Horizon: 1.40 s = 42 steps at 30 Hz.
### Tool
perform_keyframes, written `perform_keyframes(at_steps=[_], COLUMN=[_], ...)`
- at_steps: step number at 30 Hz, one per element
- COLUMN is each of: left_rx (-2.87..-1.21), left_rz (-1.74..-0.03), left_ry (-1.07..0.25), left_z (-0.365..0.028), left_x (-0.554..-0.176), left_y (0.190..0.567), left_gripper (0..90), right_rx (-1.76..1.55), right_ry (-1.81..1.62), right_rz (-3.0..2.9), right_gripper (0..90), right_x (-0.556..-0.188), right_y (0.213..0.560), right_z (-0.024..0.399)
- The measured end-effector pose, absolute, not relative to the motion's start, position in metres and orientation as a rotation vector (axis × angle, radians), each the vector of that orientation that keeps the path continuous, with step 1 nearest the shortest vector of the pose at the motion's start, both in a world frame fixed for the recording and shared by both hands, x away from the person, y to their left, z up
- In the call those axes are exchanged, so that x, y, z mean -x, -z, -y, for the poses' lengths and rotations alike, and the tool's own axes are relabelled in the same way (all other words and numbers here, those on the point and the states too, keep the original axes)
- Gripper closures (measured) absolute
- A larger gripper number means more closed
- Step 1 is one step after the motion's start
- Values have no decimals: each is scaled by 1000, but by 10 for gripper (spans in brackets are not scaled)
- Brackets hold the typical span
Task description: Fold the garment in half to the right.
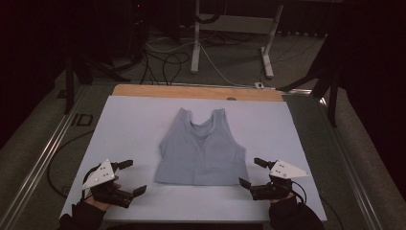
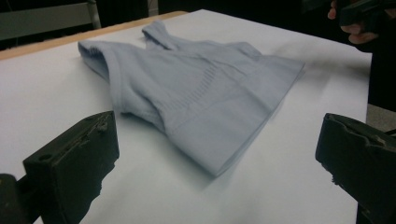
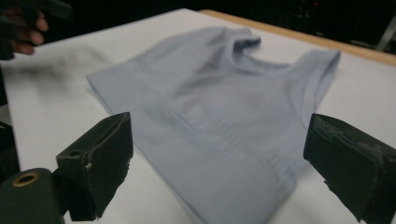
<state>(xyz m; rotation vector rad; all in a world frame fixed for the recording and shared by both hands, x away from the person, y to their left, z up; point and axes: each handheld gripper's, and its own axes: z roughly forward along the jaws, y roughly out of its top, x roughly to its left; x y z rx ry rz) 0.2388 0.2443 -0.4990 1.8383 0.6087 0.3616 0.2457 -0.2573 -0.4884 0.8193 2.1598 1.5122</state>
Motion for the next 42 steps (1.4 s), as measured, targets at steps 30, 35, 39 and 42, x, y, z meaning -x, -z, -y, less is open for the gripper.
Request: perform_keyframes(at_steps=[30, 35, 39, 42], left_rx=[-1918, -1931, -1934, -1936], left_rz=[-629, -649, -666, -693], left_ry=[-386, -391, -379, -394], left_z=[-222, -217, -214, -213], left_x=[-259, -263, -265, -267], left_y=[454, 454, 452, 452], left_gripper=[3, 3, 2, 3], right_rx=[-677, -667, -669, -667], right_ry=[-1496, -1502, -1507, -1519], right_rz=[-2139, -2158, -2175, -2184], right_gripper=[85, 85, 85, 85], right_x=[-289, -299, -308, -315], right_y=[420, 419, 421, 422], right_z=[219, 208, 199, 192])
